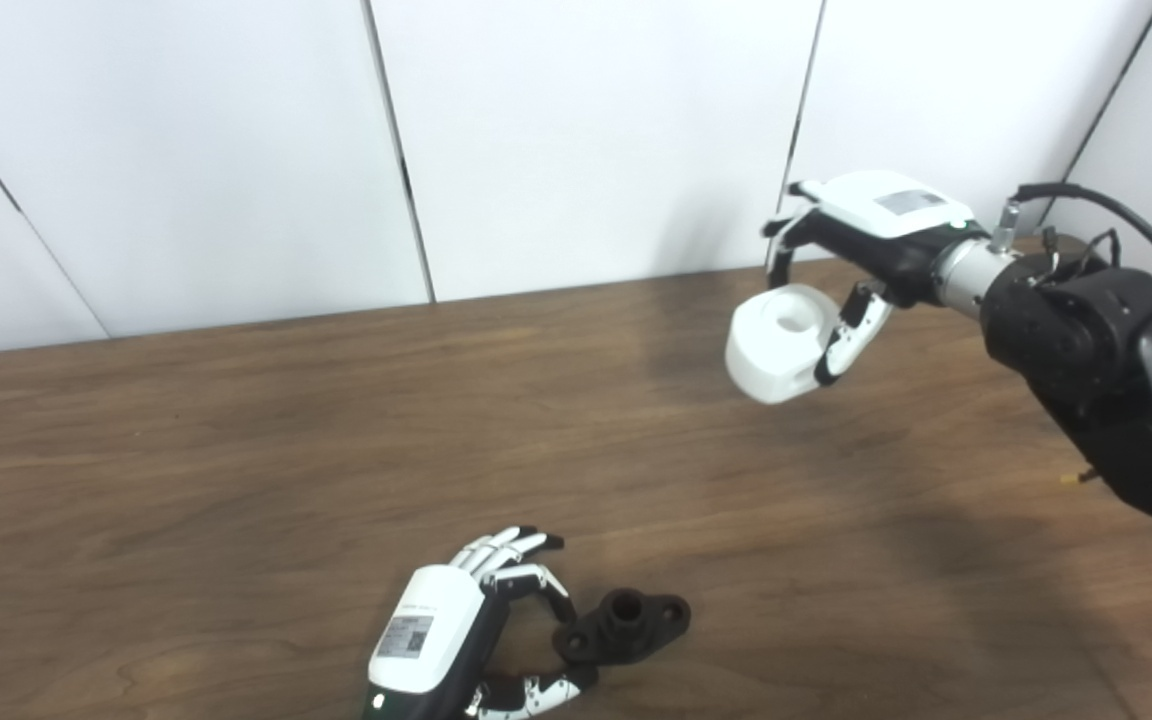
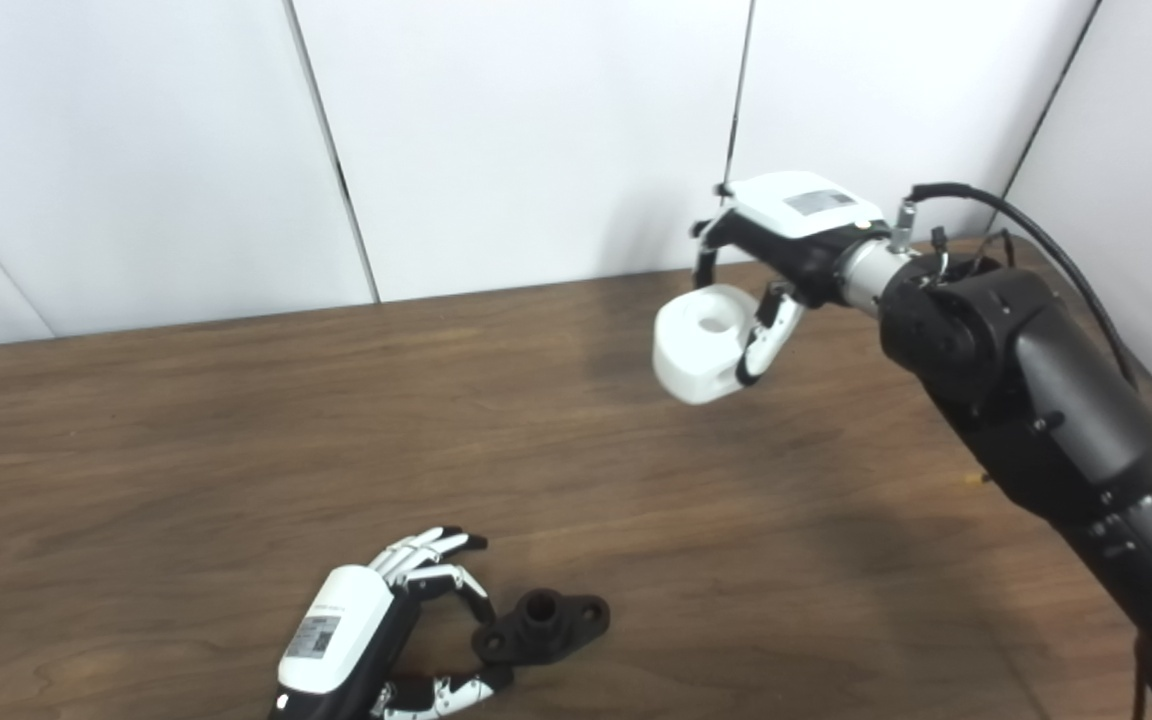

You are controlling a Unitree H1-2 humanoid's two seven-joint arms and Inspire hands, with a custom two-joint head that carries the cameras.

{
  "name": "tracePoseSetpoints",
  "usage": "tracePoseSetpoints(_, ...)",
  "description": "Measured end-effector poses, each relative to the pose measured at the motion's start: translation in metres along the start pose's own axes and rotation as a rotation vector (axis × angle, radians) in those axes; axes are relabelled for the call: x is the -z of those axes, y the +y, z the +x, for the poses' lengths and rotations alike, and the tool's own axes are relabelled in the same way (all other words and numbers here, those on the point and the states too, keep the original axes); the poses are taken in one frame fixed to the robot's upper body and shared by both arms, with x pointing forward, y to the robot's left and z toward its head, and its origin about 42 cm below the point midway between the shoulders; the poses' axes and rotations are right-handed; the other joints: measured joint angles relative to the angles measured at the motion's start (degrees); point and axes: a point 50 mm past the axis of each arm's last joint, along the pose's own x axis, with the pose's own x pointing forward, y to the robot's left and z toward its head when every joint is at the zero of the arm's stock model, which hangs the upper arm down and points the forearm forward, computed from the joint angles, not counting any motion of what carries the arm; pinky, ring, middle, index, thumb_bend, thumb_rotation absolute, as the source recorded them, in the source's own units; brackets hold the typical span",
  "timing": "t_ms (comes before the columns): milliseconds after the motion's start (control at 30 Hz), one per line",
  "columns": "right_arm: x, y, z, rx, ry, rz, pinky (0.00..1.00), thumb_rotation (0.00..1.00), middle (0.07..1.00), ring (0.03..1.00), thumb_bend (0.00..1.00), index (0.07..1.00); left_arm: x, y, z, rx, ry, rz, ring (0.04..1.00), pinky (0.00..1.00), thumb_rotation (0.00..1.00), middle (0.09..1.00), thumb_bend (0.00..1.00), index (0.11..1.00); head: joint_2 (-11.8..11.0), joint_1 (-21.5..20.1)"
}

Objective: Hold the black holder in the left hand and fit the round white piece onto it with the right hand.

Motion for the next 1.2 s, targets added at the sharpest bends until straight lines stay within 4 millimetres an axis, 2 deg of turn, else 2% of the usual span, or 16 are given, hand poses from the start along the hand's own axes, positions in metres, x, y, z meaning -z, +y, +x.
tracePoseSetpoints(233, -0.033, -0.008, -0.022, -0.014, -0.089, -0.015, 0.99, 0.14, 0.868, 1.0, 0.52, 0.487, -0.002, -0.001, 0.006, -0.001, 0.009, 0.001, 0.91, 0.89, 0.05, 0.85, 0.51, 0.49, 1.76, 1.32)
tracePoseSetpoints(400, -0.049, 0.002, -0.034, -0.047, -0.139, 0.015, 0.99, 0.14, 0.868, 1.0, 0.52, 0.486, -0.002, -0.002, 0.008, 0.011, 0.022, -0.001, 0.92, 0.91, 0.05, 0.858, 0.51, 0.49, 2.64, 1.32)
tracePoseSetpoints(667, -0.077, 0.009, -0.04, -0.023, -0.222, 0.047, 0.97, 0.14, 0.856, 0.99, 0.52, 0.485, -0.002, -0.002, 0.009, 0.011, 0.023, -0.001, 0.921, 0.91, 0.05, 0.856, 0.51, 0.491, 3.61, 1.32)
tracePoseSetpoints(833, -0.085, 0.024, -0.039, -0.071, -0.244, 0.067, 0.97, 0.14, 0.854, 0.991, 0.52, 0.485, -0.002, -0.002, 0.01, 0.013, 0.029, -0.001, 0.923, 0.91, 0.05, 0.857, 0.51, 0.491, 4.49, 0.97)
tracePoseSetpoints(1200, -0.1, 0.036, -0.039, -0.084, -0.267, 0.101, 0.96, 0.13, 0.855, 0.988, 0.52, 0.485, -0.003, -0.002, 0.011, 0.014, 0.03, -0.004, 0.923, 0.92, 0.05, 0.857, 0.51, 0.49, 5.63, 1.32)
